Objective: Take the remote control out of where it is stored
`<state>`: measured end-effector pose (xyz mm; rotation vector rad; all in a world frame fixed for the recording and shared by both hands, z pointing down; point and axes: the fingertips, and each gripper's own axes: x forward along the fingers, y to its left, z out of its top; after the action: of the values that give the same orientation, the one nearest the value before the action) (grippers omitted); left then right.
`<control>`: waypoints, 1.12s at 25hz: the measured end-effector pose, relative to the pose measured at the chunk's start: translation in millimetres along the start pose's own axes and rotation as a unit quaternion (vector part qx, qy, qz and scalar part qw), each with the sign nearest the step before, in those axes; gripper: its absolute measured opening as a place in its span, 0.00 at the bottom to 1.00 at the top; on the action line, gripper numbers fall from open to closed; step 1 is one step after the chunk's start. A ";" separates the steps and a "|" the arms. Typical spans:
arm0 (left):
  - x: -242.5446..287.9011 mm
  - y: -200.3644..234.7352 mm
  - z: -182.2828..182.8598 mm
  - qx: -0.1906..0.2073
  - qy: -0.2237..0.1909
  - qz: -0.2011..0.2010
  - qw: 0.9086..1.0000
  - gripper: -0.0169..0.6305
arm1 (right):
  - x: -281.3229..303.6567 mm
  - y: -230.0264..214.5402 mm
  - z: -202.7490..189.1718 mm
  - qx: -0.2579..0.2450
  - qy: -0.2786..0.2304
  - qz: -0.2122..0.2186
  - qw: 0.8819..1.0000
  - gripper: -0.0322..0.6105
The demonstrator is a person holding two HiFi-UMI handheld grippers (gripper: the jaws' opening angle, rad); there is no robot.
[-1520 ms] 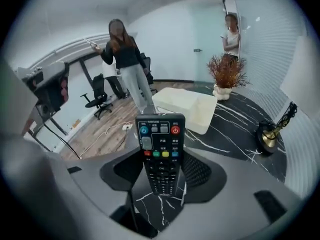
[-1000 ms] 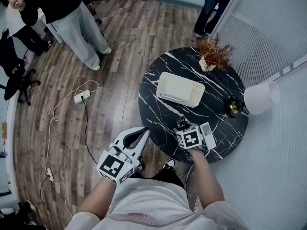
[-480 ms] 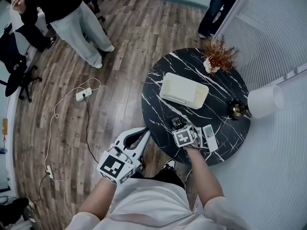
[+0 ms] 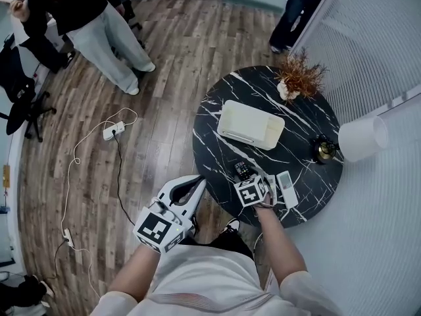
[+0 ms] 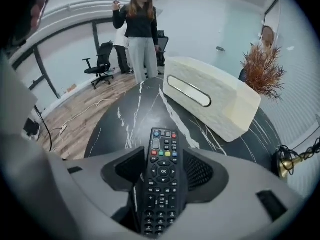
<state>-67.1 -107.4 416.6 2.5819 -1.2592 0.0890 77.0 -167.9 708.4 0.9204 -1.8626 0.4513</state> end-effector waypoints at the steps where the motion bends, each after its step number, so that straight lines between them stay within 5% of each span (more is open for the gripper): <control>1: 0.9 -1.0 0.5 0.000 -0.001 -0.001 1.000 0.04 | -4.5 -1.2 4.6 0.008 -0.015 0.003 1.000 0.40; 6: 5.7 -7.5 4.3 0.006 -0.006 -0.004 1.000 0.04 | -67.0 -22.8 43.1 0.081 -0.151 0.004 0.985 0.39; 12: 14.3 -19.1 16.2 0.020 -0.017 -0.008 1.000 0.04 | -159.9 -48.8 59.3 0.121 -0.269 -0.036 0.955 0.10; 22: 26.9 -57.2 36.7 0.046 -0.032 -0.019 0.998 0.04 | -294.2 -57.3 64.6 0.127 -0.415 -0.027 0.900 0.07; 28: 27.3 -79.4 49.0 0.054 -0.046 -0.019 0.997 0.04 | -348.9 -63.3 61.4 0.105 -0.452 -0.047 0.884 0.07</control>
<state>9.0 -94.6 357.3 2.7300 -1.2689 0.0324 172.1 -109.6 366.2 1.5369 -2.6143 0.1552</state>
